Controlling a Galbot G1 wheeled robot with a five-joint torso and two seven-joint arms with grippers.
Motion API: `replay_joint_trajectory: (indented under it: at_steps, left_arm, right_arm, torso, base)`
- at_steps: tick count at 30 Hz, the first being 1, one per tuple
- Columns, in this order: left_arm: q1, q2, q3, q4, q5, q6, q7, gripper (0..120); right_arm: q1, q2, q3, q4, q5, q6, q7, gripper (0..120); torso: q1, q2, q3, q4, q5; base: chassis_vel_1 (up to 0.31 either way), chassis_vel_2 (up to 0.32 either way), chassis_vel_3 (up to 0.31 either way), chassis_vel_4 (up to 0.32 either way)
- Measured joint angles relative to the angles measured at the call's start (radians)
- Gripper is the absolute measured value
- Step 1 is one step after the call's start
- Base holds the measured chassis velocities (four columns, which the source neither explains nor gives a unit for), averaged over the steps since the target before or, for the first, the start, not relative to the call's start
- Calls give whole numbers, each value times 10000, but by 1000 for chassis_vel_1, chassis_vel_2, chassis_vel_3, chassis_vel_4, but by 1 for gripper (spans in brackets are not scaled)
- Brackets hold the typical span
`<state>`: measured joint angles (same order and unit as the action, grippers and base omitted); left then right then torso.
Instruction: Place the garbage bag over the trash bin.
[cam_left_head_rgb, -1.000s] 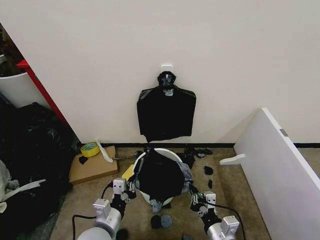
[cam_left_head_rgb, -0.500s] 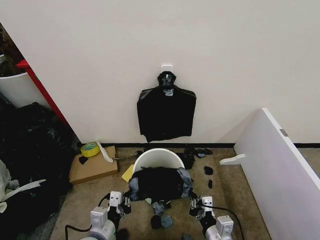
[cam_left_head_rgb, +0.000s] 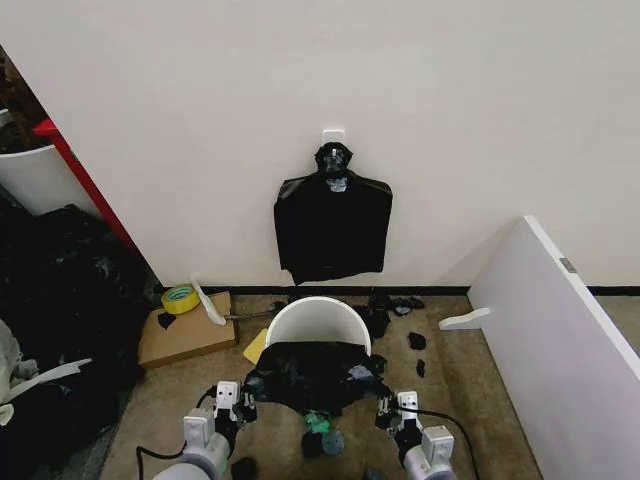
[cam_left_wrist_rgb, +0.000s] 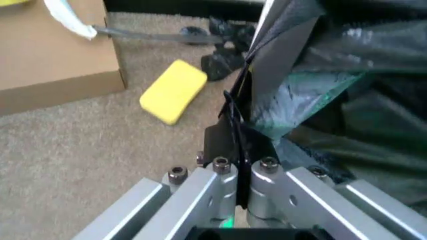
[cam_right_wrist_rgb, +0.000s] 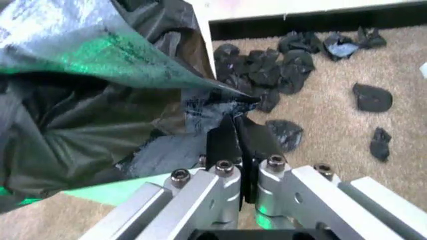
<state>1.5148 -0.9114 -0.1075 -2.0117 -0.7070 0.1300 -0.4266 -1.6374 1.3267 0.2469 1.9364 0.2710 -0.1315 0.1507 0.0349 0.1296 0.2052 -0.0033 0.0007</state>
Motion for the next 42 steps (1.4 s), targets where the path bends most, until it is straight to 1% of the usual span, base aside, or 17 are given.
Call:
replay_joint_trajectory:
  at_steps: [5, 13, 17, 26, 27, 28, 29, 32, 33, 34, 35, 36, 38, 39, 40, 41, 42]
  left_arm:
    - [-271, -122, 4, 129, -96, -394, 0, 0]
    - [-429, -74, -156, 386, -204, -571, 34, 0]
    - [-663, -134, -174, 595, -240, -706, 156, 0]
    - [-581, -58, -147, 500, -190, -578, 370, 0]
    - [-551, -48, -151, 480, -183, -541, 380, 2]
    - [-395, 1, -190, 374, -92, -355, 389, 11]
    - [-312, 27, -216, 322, -29, -287, 400, 14]
    - [-138, 75, -260, 210, 117, -212, 454, 23]
    - [0, 108, -300, 137, 228, -184, 502, 29]
    - [0, 108, -300, 137, 228, -184, 502, 29]
    - [75, 127, -337, 109, 262, -172, 523, 32]
    - [253, 170, -483, 43, 286, -176, 584, 39]
    - [435, 191, -714, -41, 289, -210, 608, 47]
    - [468, 191, -767, -61, 288, -224, 608, 49]
    - [579, 191, -994, -142, 280, -281, 609, 55]
    - [631, 190, -1102, -182, 268, -319, 608, 58]
    - [631, 190, -1102, -182, 268, -319, 608, 58]
  right_arm:
    - [197, 116, -9, -181, -51, 313, 31, 0]
    - [297, 177, -59, -458, -225, 499, 35, 0]
    - [387, 388, 108, -472, -119, 528, 35, 0]
    - [148, 359, 286, -360, -80, 570, -81, 0]
    - [122, 355, 285, -352, -93, 588, -100, 0]
    - [-38, 322, 270, -307, -179, 679, -235, 0]
    - [-130, 296, 260, -271, -226, 717, -302, 0]
    - [-342, 234, 255, -197, -330, 842, -430, 10]
    - [-493, 193, 311, -187, -637, 1125, -540, 15]
    - [-493, 193, 311, -187, -637, 1125, -540, 15]
    - [-562, 168, 370, -194, -847, 1324, -614, 19]
    - [-705, 87, 477, -190, -1100, 1634, -766, 25]
    - [-912, -18, 565, -110, -1175, 1884, -947, 34]
    - [-945, -33, 585, -91, -1191, 1927, -977, 35]
    - [-1052, -76, 661, -33, -1244, 2069, -1052, 41]
    - [-1119, -96, 701, -6, -1262, 2139, -1085, 45]
    - [-1119, -96, 701, -6, -1262, 2139, -1085, 45]
  torso:
    - [0, 0, 0, 0, 0]
    - [0, 0, 0, 0, 1]
    - [0, 0, 0, 0, -1]
    - [0, 0, 0, -1, 1]
    - [0, 0, -1, 0, 1]
    - [0, 0, 0, 0, 0]
    - [0, 0, -1, 1, 2]
    - [0, 0, -1, 0, 1]
    - [0, 0, -1, -1, 1]
    - [0, 0, -1, -1, 1]
    - [0, 0, -1, -1, 1]
    - [0, 0, -1, 0, 0]
    - [0, 0, -1, 0, 1]
    - [0, 0, -1, 0, 0]
    - [0, 0, -1, 0, 0]
    - [0, 0, -1, 0, 1]
    - [0, 0, -1, 0, 1]
  base:
    - [0, 0, 0, 0]
    - [0, 0, 0, 0]
    - [0, 0, 0, 0]
    - [0, 0, 0, 0]
    - [0, 0, 0, 0]
    - [0, 0, 0, 0]
    - [0, 0, 0, 0]
    - [0, 0, 0, 0]
    - [0, 0, 0, 0]
    - [0, 0, 0, 0]
    - [0, 0, 0, 0]
    - [0, 0, 0, 0]
    - [0, 0, 0, 0]
    - [0, 0, 0, 0]
    - [0, 0, 0, 0]
    - [0, 0, 0, 0]
    - [0, 0, 0, 0]
